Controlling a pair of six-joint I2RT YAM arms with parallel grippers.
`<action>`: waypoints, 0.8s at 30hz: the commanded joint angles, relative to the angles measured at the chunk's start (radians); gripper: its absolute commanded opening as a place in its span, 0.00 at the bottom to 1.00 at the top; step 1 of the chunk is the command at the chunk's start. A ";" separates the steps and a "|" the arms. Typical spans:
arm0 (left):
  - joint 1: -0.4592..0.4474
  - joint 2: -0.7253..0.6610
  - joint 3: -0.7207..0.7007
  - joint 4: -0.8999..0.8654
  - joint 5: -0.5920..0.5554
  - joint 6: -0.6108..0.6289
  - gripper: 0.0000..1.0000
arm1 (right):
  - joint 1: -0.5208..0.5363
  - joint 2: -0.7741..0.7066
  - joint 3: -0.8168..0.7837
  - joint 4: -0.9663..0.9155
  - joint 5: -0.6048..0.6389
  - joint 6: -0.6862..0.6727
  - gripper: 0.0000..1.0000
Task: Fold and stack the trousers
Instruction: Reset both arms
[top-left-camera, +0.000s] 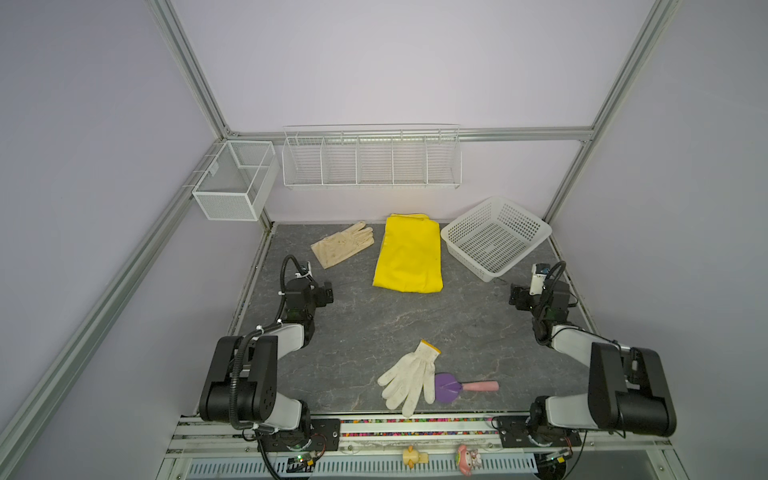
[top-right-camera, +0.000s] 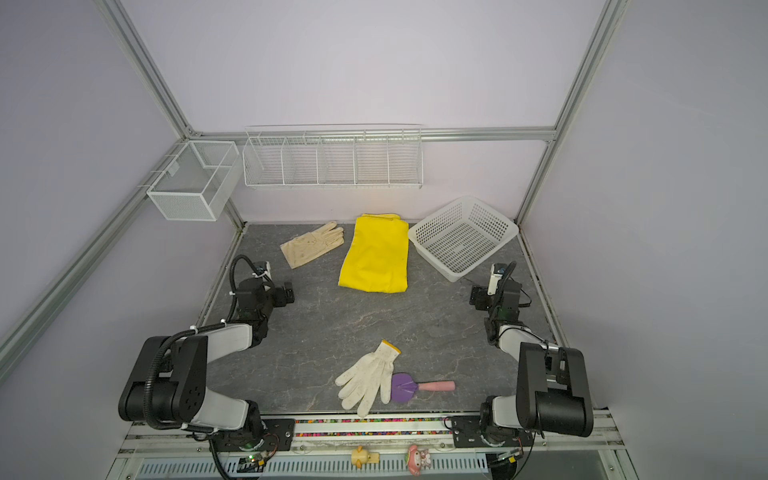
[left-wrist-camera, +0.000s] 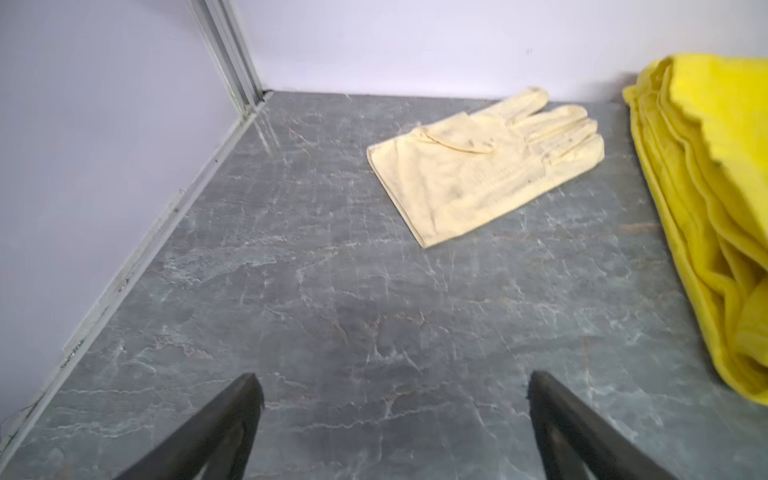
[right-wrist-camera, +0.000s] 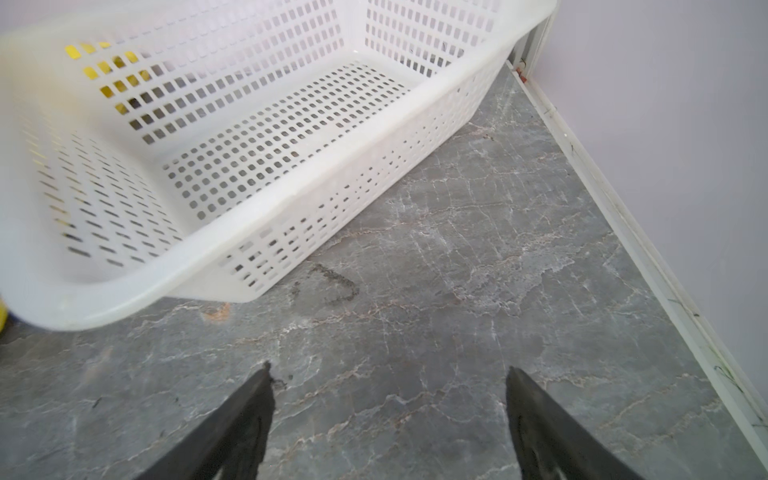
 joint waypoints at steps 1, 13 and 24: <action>0.011 0.027 -0.039 0.185 0.008 0.006 0.99 | 0.048 0.042 0.031 0.070 0.002 -0.012 0.88; 0.016 0.051 -0.062 0.250 -0.010 -0.005 0.99 | 0.121 0.135 -0.098 0.387 0.096 -0.072 0.88; 0.016 0.052 -0.063 0.250 -0.010 -0.004 0.99 | 0.110 0.138 -0.079 0.343 0.073 -0.062 0.88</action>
